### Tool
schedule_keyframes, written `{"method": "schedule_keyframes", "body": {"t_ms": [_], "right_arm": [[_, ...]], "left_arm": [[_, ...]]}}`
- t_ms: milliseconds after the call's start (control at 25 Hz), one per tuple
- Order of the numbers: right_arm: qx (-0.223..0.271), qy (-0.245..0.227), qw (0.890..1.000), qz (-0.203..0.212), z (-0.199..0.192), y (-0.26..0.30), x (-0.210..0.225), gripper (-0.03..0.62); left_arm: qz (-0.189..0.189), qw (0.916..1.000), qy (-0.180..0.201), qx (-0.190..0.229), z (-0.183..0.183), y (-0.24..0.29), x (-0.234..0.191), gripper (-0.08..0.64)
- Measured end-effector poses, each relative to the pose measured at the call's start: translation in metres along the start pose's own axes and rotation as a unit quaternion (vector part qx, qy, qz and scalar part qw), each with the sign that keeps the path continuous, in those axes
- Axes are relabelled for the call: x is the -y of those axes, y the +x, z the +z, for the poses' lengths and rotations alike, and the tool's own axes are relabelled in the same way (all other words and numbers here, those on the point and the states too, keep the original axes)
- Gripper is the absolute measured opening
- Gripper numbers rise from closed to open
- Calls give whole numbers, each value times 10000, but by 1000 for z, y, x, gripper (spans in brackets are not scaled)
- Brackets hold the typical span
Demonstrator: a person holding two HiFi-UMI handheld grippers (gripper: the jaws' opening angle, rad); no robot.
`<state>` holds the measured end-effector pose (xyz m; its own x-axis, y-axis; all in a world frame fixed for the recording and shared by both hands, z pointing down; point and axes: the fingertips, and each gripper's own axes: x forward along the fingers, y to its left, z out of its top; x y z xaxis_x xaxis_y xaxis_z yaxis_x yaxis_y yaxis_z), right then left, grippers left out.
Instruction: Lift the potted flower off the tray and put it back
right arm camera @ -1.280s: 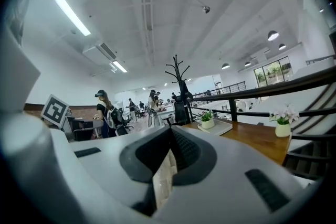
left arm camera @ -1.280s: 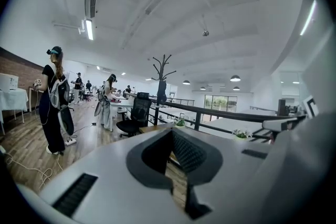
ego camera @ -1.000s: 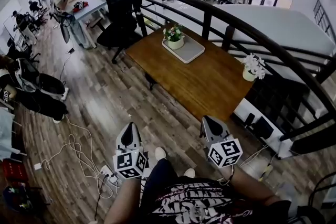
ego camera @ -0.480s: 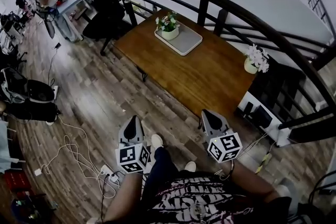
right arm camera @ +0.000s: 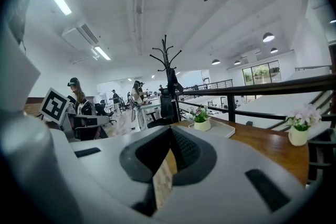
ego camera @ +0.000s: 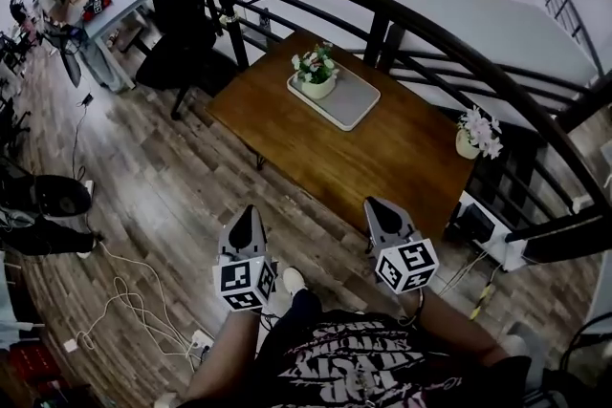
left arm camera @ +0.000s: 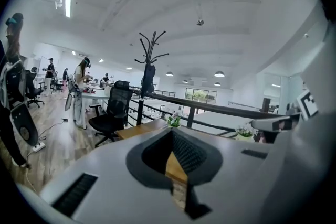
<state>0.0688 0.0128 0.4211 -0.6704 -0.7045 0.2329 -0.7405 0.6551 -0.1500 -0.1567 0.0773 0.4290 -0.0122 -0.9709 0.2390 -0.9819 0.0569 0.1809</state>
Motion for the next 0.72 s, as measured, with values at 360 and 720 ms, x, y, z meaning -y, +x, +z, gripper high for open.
{"method": "schedule_keyframes", "body": {"t_ms": [360,720], "right_arm": [[87,-129,9997,-190,25,62,-33,-2],[72,-129,9981,-601,35,99,-4,-2]], "left_arm": [[-455,9989,-56,98,35,62,-47,8],[-724,9974,11,-13,38,100,-57,8]]}}
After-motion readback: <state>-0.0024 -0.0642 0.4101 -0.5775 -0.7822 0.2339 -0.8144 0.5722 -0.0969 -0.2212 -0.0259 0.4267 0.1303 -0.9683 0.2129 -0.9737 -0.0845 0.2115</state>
